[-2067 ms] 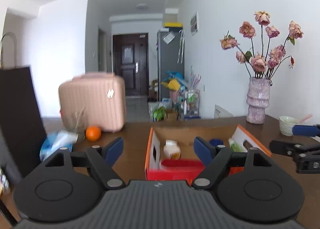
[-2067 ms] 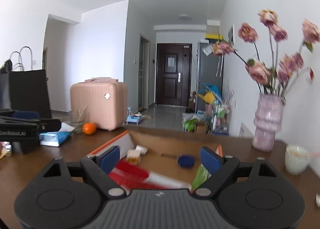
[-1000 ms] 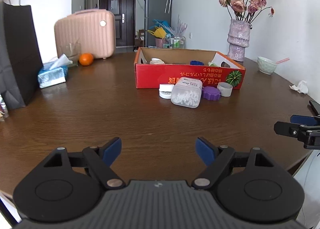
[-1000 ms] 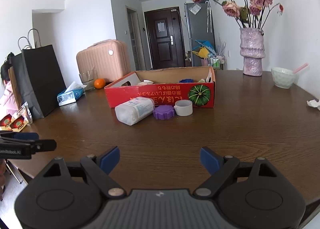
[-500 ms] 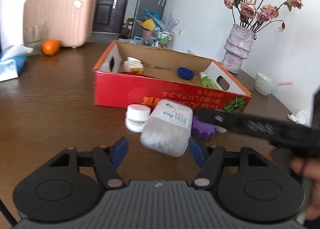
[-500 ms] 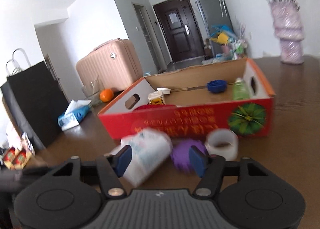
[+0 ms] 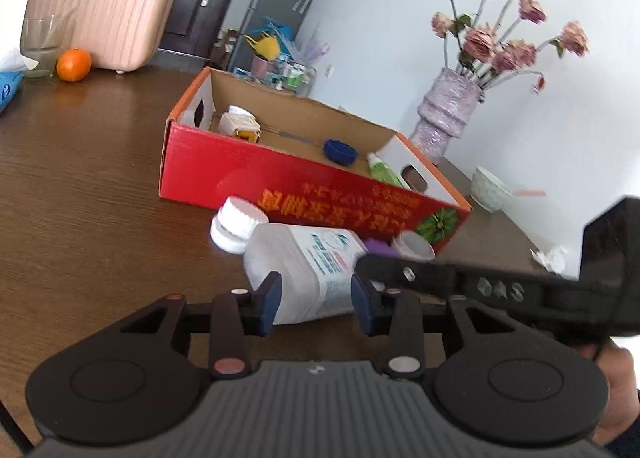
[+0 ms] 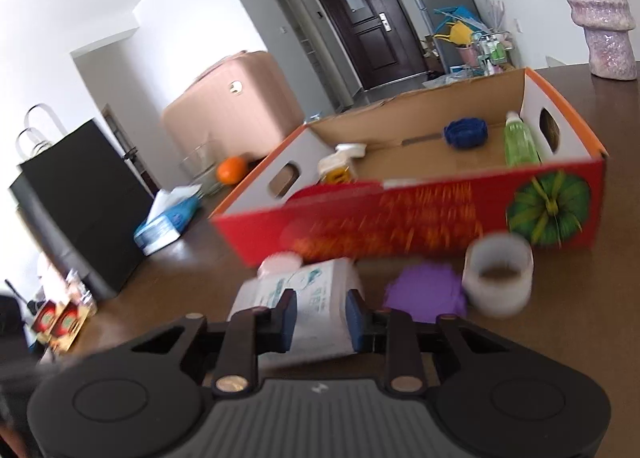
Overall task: Organize rigid objects
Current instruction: 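Grip the white pill bottle with the right tool while the left tool grips its other end, then lift the white pill bottle off the table with both tools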
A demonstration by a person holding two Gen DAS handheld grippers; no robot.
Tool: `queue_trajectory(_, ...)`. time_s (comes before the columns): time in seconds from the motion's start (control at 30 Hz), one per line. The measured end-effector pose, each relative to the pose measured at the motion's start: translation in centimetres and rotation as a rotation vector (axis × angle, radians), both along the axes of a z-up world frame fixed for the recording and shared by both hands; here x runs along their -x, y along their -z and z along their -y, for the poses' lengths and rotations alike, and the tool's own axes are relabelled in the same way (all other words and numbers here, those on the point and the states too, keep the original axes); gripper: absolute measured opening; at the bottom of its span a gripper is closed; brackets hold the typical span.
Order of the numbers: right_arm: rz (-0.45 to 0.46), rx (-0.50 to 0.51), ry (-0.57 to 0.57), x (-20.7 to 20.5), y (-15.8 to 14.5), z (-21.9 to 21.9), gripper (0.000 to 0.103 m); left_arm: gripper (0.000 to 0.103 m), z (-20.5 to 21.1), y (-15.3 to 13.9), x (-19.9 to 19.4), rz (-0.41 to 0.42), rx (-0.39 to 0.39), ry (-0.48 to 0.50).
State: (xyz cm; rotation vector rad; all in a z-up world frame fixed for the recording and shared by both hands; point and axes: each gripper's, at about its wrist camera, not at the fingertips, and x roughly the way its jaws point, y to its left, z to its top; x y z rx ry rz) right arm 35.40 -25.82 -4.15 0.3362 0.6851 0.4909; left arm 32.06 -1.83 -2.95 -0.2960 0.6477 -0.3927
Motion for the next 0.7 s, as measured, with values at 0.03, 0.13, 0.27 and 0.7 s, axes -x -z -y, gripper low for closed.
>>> queue_trajectory(0.03, -0.006, -0.012, 0.011, 1.0, 0.2, 0.2, 0.025, 0.038, -0.2, 0.0, 0.4, -0.01, 0.016, 0.01)
queue_trajectory(0.13, -0.007, -0.011, 0.032, 4.0, -0.1, 0.6, 0.025, 0.038, -0.3, -0.3, 2.5, -0.012, 0.038, 0.053)
queue_trajectory(0.27, -0.005, 0.018, 0.013, 8.4, -0.3, 1.3, 0.024, 0.038, -0.1, -0.1, 6.0, -0.026, 0.048, 0.104)
queue_trajectory(0.7, -0.014, -0.026, 0.037, 16.4, -0.2, 3.7, 0.027, 0.04, 0.1, -0.1, 12.0, -0.057, 0.025, 0.094)
